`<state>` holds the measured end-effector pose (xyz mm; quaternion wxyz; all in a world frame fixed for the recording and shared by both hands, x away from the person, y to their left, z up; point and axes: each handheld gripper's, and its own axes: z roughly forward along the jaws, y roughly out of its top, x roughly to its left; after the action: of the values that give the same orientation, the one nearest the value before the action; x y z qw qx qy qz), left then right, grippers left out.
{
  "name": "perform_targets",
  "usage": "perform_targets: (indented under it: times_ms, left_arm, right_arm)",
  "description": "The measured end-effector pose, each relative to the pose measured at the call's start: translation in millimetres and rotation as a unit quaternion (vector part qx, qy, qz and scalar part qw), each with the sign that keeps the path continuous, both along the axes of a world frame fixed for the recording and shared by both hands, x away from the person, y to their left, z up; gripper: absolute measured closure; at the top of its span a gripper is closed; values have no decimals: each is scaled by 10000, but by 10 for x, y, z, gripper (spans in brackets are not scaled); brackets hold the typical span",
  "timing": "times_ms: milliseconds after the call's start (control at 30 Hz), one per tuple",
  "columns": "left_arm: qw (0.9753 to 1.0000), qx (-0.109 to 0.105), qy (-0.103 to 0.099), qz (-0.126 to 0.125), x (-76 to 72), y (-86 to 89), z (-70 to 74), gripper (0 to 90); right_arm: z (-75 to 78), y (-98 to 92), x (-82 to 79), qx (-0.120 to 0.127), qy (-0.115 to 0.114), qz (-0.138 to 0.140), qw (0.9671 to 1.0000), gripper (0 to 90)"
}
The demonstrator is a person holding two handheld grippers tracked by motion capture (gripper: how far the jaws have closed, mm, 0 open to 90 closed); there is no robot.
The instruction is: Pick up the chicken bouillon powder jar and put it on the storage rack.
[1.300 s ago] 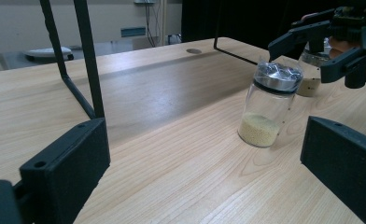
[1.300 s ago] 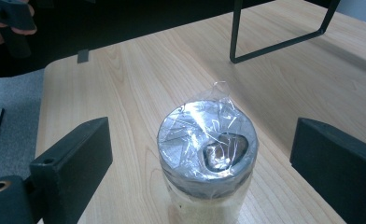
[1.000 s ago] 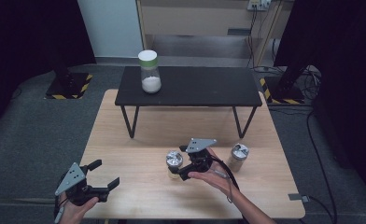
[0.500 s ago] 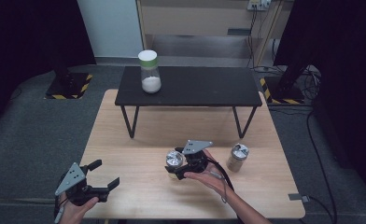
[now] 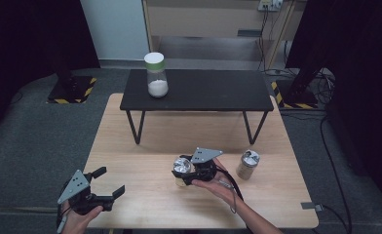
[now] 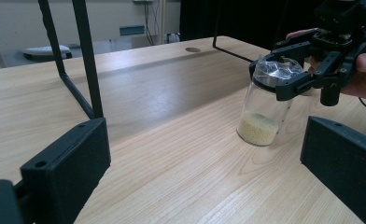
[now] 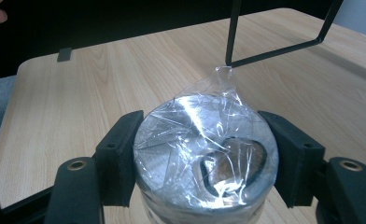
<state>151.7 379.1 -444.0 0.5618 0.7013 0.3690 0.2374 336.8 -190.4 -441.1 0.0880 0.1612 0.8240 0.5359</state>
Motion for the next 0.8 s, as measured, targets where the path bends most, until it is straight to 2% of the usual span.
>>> perform_targets:
  times_ms: [467, 800]
  left_arm:
    - [10000, 9, 10, -12, 5, 0, 0, 7]
    - [10000, 3, 15, -15, 7, 1, -1, 7]
  right_arm:
    - [53, -9, 45, -35, 90, 65, 9999, 354]
    - [199, -50, 103, -9, 162, 158, 9997, 354]
